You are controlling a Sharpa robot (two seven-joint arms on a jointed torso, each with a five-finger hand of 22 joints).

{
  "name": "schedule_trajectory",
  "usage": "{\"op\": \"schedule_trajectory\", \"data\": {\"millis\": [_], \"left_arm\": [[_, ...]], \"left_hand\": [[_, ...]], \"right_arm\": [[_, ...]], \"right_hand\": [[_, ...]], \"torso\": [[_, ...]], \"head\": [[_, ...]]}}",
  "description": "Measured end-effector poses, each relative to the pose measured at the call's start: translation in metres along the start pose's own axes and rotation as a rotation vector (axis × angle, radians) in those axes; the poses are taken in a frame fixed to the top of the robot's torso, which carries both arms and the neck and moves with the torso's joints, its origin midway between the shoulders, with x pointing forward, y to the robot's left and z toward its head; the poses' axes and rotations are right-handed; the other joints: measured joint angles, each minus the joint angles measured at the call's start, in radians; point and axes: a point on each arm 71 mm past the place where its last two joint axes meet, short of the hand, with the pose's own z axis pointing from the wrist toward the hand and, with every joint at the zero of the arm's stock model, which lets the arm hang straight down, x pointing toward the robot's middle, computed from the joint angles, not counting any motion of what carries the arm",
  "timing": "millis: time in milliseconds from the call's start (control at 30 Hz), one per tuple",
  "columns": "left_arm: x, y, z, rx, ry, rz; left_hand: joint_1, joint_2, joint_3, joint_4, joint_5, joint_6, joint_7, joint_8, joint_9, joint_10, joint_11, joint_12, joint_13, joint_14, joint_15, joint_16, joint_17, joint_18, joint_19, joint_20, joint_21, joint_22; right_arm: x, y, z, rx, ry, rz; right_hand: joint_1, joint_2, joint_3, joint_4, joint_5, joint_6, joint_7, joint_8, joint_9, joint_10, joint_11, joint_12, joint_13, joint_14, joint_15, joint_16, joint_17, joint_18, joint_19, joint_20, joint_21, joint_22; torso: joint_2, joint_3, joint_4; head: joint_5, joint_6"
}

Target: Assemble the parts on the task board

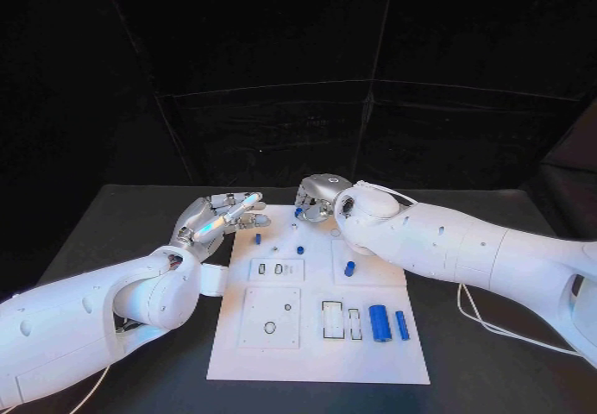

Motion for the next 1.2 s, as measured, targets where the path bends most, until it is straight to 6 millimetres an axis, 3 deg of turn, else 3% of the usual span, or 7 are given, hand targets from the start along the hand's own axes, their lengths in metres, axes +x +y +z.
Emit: {"op": "schedule_trajectory", "data": {"millis": [267, 467, 633, 767, 833, 967, 1200], "left_arm": [[0.0, 0.0, 0.0, -0.008, 0.007, -0.004], [-0.001, 0.001, 0.0, -0.012, 0.008, -0.005], [-0.004, 0.0, -0.001, -0.014, 0.004, -0.003], [-0.006, -0.001, -0.002, -0.015, 0.002, -0.001], [-0.007, -0.001, -0.003, -0.015, 0.001, -0.001], [-0.008, -0.002, -0.004, -0.016, 0.001, -0.001], [-0.008, -0.002, -0.004, -0.015, 0.003, -0.002]], "left_hand": [[0.0, 0.0, 0.0, 0.0, 0.0, 0.0, 0.0, 0.0, -0.001, 0.0, 0.0, 0.0, 0.0, -0.004, 0.004, 0.0, 0.0, 0.0, 0.0, 0.0, 0.0, -0.001], [0.0, 0.0, 0.0, 0.0, 0.0, 0.0, 0.0, 0.0, -0.001, 0.0, 0.0, 0.0, 0.0, -0.004, 0.004, 0.0, 0.001, 0.0, 0.0, 0.0, 0.0, -0.001], [0.0, 0.0, 0.0, 0.0, 0.0, 0.0, 0.0, 0.0, -0.001, 0.0, 0.0, 0.0, -0.001, -0.004, 0.004, 0.0, 0.001, 0.0, 0.0, 0.0, -0.004, -0.002], [0.0, 0.0, 0.0, 0.0, 0.0, 0.0, 0.0, 0.0, -0.001, 0.0, 0.0, 0.0, -0.001, -0.004, 0.004, 0.0, 0.001, 0.0, 0.0, 0.0, -0.004, -0.002], [-0.002, 0.002, 0.0, 0.0, 0.0, 0.0, 0.0, 0.0, -0.001, 0.0, 0.0, 0.0, -0.001, -0.004, 0.004, 0.0, 0.001, 0.0, 0.0, 0.0, -0.004, -0.002], [-0.003, 0.003, 0.0, 0.0, 0.0, 0.0, 0.0, 0.0, -0.001, 0.0, 0.0, 0.0, -0.001, -0.004, 0.004, 0.0, 0.001, 0.0, 0.0, 0.0, -0.004, -0.002], [-0.003, 0.003, 0.0, 0.0, 0.0, 0.0, 0.0, 0.0, -0.001, 0.0, 0.0, 0.0, -0.001, -0.004, 0.004, 0.0, 0.001, 0.0, 0.0, 0.0, -0.004, -0.002]], "right_arm": [[-0.002, 0.0, -0.001, -0.004, -0.007, 0.002], [-0.009, -0.012, -0.019, -0.013, -0.029, 0.017], [-0.022, -0.034, -0.045, 0.004, -0.054, 0.057], [-0.034, -0.052, -0.061, 0.04, -0.063, 0.108], [-0.037, -0.061, -0.069, 0.064, -0.057, 0.13], [-0.039, -0.082, -0.081, 0.126, -0.031, 0.163], [-0.036, -0.096, -0.085, 0.182, 0.019, 0.19]], "right_hand": [[0.019, -0.038, -0.04, 0.04, 0.009, -0.132, 0.002, 0.0, -0.001, -0.096, 0.008, 0.008, 0.0, -0.029, 0.011, -0.068, -0.105, 0.016, -0.085, 0.008, -0.069, -0.118], [0.025, -0.043, -0.069, 0.063, 0.024, -0.107, 0.006, 0.002, 0.006, -0.095, 0.008, 0.041, 0.001, -0.031, 0.012, -0.069, -0.113, 0.016, -0.086, 0.009, -0.072, -0.127], [0.019, -0.055, -0.094, 0.088, 0.062, -0.053, -0.001, 0.024, 0.012, 0.067, -0.016, 0.138, 0.035, -0.003, -0.008, -0.015, -0.037, 0.016, -0.017, -0.002, -0.033, -0.041], [-0.035, -0.111, -0.171, 0.156, 0.12, -0.084, -0.021, 0.008, 0.005, 0.192, -0.043, 0.239, 0.096, 0.019, -0.029, 0.04, 0.045, 0.013, 0.051, -0.023, 0.014, 0.045], [-0.027, -0.123, -0.231, 0.198, 0.131, -0.089, -0.026, 0.008, 0.005, 0.208, -0.05, 0.307, 0.159, 0.025, -0.036, 0.095, 0.131, -0.008, 0.087, -0.036, 0.041, 0.097], [0.068, -0.111, -0.376, 0.328, 0.135, -0.092, -0.029, 0.022, 0.006, 0.133, -0.051, 0.523, 0.388, 0.025, -0.04, 0.189, 0.274, -0.024, 0.124, -0.035, 0.076, 0.162], [0.149, -0.108, -0.433, 0.434, 0.136, -0.108, -0.023, 0.028, 0.006, 0.106, -0.047, 0.764, 0.659, 0.023, -0.037, 0.259, 0.397, -0.024, 0.14, -0.03, 0.09, 0.198]], "torso": [[0.0, 0.0, -0.001], [0.0, 0.0009, -0.0026], [0.0, 0.0018, -0.0058], [-0.001, 0.0032, -0.012], [-0.002, 0.0039, -0.0152], [-0.003, 0.0062, -0.0224], [-0.003, 0.0089, -0.0283]], "head": [[0.001, -0.001], [0.002, -0.001], [0.002, 0.002], [0.0, 0.006], [-0.001, 0.009], [-0.001, 0.013], [-0.011, 0.017]]}}
